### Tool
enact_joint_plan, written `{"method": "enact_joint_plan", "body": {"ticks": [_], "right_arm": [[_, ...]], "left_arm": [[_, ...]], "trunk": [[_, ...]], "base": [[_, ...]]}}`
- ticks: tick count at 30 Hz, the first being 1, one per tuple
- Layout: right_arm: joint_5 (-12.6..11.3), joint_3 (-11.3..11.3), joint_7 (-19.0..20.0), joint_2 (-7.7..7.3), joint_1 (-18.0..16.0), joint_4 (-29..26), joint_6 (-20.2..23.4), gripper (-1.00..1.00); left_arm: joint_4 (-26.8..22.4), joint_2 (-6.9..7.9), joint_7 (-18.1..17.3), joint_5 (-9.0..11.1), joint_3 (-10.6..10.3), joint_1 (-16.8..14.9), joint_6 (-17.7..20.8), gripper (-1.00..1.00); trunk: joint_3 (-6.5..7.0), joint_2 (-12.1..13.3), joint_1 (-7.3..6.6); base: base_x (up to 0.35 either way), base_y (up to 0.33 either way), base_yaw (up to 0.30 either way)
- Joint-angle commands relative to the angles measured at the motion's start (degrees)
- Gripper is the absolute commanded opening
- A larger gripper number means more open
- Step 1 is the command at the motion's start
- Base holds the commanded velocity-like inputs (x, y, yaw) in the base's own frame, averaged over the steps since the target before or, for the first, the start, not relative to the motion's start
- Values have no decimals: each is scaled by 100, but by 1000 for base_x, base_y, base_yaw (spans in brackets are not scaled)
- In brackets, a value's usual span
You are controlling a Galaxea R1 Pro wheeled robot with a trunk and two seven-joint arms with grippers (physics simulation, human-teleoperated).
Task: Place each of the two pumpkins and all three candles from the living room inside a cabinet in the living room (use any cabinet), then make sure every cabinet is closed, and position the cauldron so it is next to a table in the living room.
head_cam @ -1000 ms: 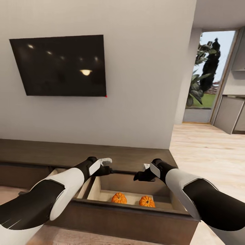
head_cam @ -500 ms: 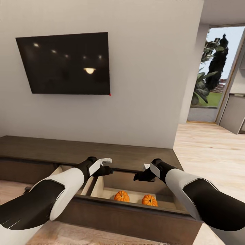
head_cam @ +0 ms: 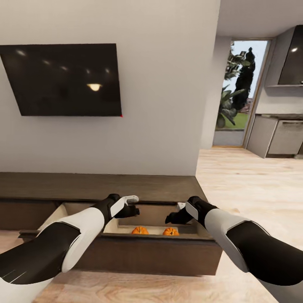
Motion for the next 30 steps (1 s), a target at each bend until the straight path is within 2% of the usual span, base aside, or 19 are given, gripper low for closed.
{"method": "enact_joint_plan", "body": {"ticks": [1,9,18,30], "right_arm": [[-22,50,31,2,-7,7,10,100],[-21,50,31,2,-7,7,8,100],[-13,58,31,9,-5,7,1,100],[-12,59,31,10,-7,7,1,100]], "left_arm": [[-13,1,42,61,-23,0,30,100],[-13,-7,42,61,-24,0,30,100],[-13,-8,42,61,-25,0,21,100],[-13,-24,42,61,-25,0,13,100]], "trunk": [[-10,-3,-4],[-66,-3,-4],[-72,-3,-4],[-72,-3,-4]], "base": [[-300,65,-260],[-300,86,-186],[-108,23,-13],[-207,1,0]]}}
